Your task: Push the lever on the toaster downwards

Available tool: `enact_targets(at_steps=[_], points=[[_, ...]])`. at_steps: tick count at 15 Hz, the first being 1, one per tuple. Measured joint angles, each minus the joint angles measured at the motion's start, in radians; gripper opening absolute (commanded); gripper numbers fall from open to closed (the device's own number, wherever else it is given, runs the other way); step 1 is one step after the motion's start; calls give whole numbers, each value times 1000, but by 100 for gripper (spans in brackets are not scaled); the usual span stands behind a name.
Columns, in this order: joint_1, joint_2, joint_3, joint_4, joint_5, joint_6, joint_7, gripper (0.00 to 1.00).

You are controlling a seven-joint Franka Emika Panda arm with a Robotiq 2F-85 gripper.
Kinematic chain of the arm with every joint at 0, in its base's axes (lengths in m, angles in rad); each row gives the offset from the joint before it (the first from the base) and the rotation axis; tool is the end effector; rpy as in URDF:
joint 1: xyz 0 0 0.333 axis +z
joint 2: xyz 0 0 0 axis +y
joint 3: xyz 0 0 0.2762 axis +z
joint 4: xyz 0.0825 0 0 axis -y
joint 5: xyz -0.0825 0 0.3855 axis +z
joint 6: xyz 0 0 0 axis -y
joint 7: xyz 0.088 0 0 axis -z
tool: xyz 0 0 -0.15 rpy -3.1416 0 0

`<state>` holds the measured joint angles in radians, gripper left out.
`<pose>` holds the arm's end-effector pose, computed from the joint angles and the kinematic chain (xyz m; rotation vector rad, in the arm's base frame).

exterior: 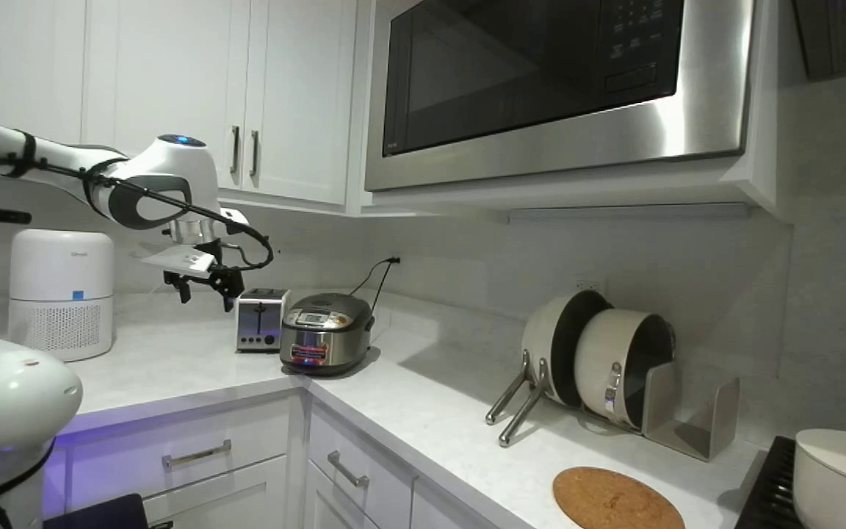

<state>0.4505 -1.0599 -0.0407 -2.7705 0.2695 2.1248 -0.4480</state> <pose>0.2965 0.1547 0.4696 -2.5876 -1.0587 -0.5888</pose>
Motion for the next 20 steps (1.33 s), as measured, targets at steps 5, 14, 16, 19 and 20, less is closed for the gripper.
enact_targets(at_steps=[5, 14, 16, 19, 20], points=[[6, 0, -4, 0, 1, -8, -1, 100], [21, 0, -11, 0, 1, -20, -54, 100], [39, 14, -1, -1, 20, 8, -80, 100], [161, 122, 71, 2, 78, 124, -78, 100], [197, 159, 93, 9, 86, 143, -76, 100]])
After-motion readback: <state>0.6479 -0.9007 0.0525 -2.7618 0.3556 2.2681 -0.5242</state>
